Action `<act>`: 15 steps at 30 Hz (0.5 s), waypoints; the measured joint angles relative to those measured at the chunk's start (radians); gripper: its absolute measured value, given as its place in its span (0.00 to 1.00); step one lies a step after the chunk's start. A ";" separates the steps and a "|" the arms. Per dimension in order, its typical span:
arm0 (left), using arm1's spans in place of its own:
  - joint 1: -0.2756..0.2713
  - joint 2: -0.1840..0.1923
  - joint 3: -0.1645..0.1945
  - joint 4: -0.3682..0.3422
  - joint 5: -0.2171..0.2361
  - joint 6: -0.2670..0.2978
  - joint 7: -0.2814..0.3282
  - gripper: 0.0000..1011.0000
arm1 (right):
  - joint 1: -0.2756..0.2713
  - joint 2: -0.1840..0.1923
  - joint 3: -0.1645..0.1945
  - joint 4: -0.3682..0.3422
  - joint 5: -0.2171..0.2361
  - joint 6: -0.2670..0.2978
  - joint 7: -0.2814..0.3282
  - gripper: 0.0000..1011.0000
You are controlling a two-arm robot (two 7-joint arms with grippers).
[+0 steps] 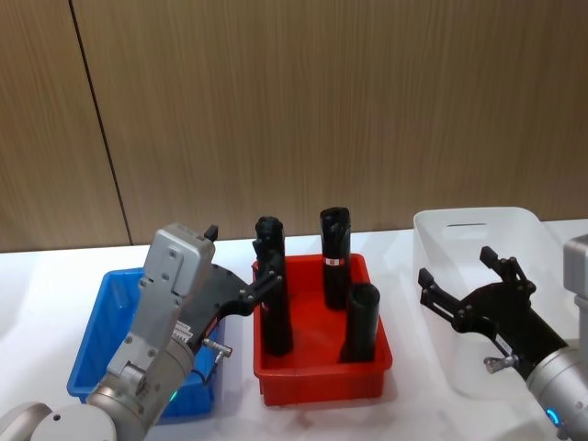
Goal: Pick the cotton swabs from the blue box and place them into the white box.
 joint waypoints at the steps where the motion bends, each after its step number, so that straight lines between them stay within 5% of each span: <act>1: 0.000 0.000 0.000 0.000 0.000 0.000 0.000 0.99 | 0.000 0.000 0.000 0.000 0.000 0.000 0.000 0.99; 15: 0.000 0.000 0.000 0.000 0.000 0.000 0.000 0.99 | 0.000 0.000 0.000 0.000 0.000 0.000 0.000 0.99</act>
